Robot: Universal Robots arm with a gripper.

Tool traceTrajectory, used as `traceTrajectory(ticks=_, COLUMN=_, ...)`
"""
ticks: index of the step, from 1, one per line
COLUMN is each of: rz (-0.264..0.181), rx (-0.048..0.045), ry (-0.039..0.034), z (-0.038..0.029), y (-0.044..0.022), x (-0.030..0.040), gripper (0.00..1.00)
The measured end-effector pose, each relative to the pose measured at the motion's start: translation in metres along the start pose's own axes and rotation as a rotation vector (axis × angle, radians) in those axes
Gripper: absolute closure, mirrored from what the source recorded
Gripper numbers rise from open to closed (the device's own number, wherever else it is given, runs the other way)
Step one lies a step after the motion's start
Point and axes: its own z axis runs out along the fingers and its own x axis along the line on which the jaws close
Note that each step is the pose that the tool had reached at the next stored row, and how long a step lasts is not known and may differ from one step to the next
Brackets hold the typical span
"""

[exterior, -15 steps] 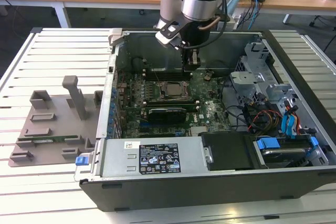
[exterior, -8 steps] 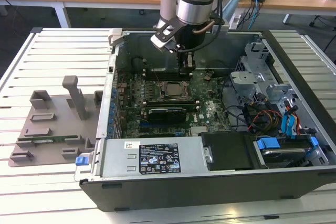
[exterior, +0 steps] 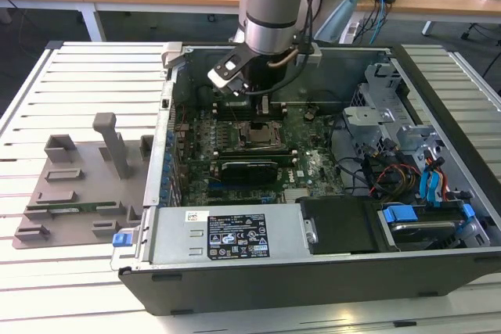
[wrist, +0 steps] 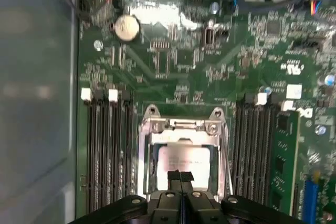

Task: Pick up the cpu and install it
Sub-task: 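Close the cpu cover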

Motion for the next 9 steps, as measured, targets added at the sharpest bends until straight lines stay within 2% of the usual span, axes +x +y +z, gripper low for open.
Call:
traceTrajectory(ticks=5, rz=0.000, rx=0.0001, ry=-0.0001, z=0.0076, y=-0.0087, x=0.0005, gripper=0.89)
traceTrajectory(ticks=9, rz=0.000, rx=0.0002, ry=-0.0003, z=0.0100, y=-0.0095, x=0.0007, gripper=0.89)
